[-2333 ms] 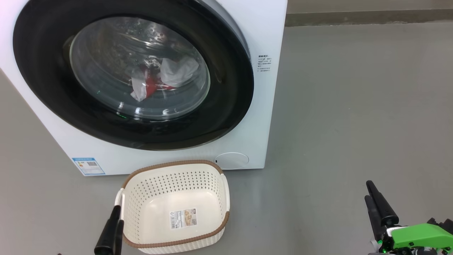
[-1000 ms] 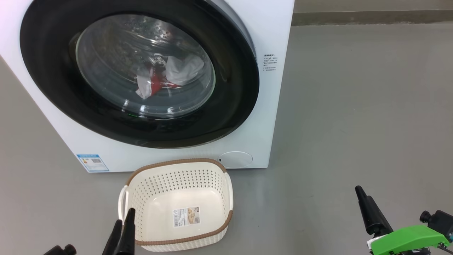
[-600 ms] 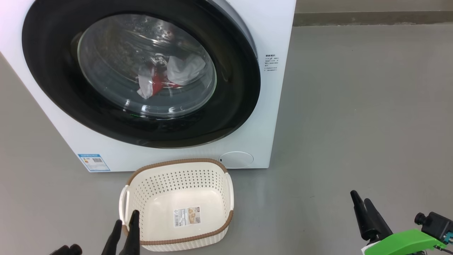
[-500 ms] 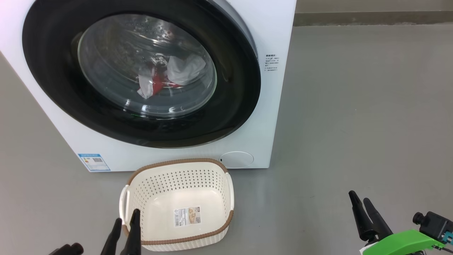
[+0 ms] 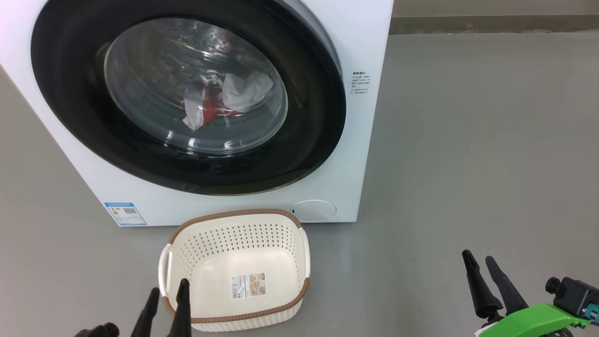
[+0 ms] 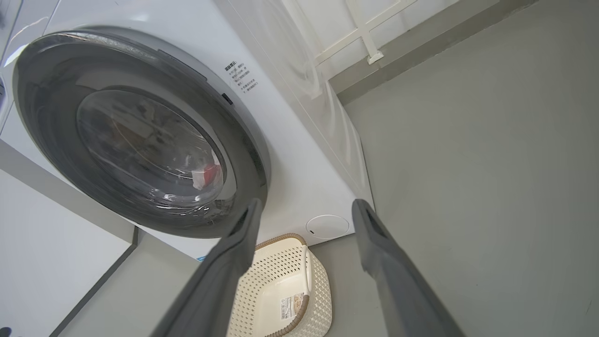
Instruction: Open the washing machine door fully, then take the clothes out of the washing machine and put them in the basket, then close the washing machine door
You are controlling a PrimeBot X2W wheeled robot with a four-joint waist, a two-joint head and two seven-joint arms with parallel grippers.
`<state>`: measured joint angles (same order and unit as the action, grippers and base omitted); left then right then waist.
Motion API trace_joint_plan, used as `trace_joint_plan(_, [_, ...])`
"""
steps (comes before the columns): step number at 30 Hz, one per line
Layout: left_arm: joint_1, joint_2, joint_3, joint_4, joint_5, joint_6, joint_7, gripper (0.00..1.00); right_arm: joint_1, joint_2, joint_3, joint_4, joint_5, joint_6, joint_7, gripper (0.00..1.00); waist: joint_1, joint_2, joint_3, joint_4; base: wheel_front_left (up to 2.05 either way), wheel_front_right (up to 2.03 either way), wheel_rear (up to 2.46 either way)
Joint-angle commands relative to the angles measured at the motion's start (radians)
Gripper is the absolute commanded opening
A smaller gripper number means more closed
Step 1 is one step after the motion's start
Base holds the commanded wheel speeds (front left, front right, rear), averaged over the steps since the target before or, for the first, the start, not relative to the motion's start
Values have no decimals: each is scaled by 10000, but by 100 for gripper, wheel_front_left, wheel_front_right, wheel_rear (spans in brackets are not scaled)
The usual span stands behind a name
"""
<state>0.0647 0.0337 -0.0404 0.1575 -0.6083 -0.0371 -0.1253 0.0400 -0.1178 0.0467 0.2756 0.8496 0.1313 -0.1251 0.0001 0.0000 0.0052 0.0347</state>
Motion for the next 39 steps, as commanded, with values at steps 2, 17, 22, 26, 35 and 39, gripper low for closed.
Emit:
trace_joint_plan(2, [-98,126,154,-393,583,55,-197,100,-1,-242,204,-319,-460,-3,-218,100,-1,0,-5,-7,0,0,0])
trace_joint_plan(17, [78,140,69,-666,2209,127,-605,100,174,-459,456,-409,-1743,-4,-620,100,-1,0,-2,-51,0,0,0])
trace_joint_plan(22, [150,145,32,-709,2773,152,-751,100,297,-506,394,-456,-2190,-4,-763,100,-1,0,-5,-52,0,0,0])
trace_joint_plan(26, [206,149,-7,-717,3226,161,-868,100,405,-551,375,-504,-2575,-5,-878,100,-1,0,1,-53,0,0,0])
trace_joint_plan(35, [296,158,-80,-632,4221,168,-1129,100,574,-529,223,-605,-3430,-5,-1135,100,-1,0,29,-73,0,0,0])
trace_joint_plan(39, [338,162,-78,-646,4596,177,-1246,100,630,-515,182,-654,-3838,-5,-1250,100,-1,0,37,-72,0,0,0])
